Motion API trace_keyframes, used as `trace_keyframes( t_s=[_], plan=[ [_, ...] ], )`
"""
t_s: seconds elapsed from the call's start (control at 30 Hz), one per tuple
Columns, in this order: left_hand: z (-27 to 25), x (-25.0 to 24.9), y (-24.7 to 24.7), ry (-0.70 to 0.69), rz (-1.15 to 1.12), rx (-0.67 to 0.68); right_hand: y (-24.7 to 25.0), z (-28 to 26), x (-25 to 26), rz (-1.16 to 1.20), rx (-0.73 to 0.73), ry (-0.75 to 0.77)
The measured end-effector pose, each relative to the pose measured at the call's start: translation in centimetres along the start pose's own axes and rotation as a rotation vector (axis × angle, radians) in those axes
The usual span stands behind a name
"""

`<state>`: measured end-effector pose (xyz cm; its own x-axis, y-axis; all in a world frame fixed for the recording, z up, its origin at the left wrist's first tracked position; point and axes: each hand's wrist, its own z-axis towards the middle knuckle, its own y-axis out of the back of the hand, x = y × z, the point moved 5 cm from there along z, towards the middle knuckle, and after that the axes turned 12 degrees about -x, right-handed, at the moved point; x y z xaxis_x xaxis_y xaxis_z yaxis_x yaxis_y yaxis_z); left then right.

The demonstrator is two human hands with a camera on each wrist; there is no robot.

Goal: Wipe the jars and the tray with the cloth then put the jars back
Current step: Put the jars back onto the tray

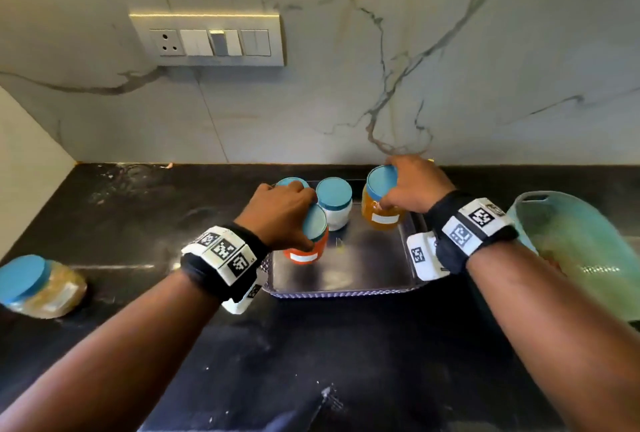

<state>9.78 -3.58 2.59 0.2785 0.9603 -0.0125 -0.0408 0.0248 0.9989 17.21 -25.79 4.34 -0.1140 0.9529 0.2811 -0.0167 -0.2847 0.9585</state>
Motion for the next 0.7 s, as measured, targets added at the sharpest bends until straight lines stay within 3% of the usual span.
trace_keyframes(
  t_s=[0.27,0.7],
  plan=[
    [1.7,-0.7,-4.4,0.079,-0.134,-0.005,-6.7,3.0,-1.8,-0.011,0.087,0.029],
    [2.4,-0.6,-5.9,0.086,-0.098,0.015,-7.3,3.4,-2.4,0.031,0.107,0.087]
  ],
)
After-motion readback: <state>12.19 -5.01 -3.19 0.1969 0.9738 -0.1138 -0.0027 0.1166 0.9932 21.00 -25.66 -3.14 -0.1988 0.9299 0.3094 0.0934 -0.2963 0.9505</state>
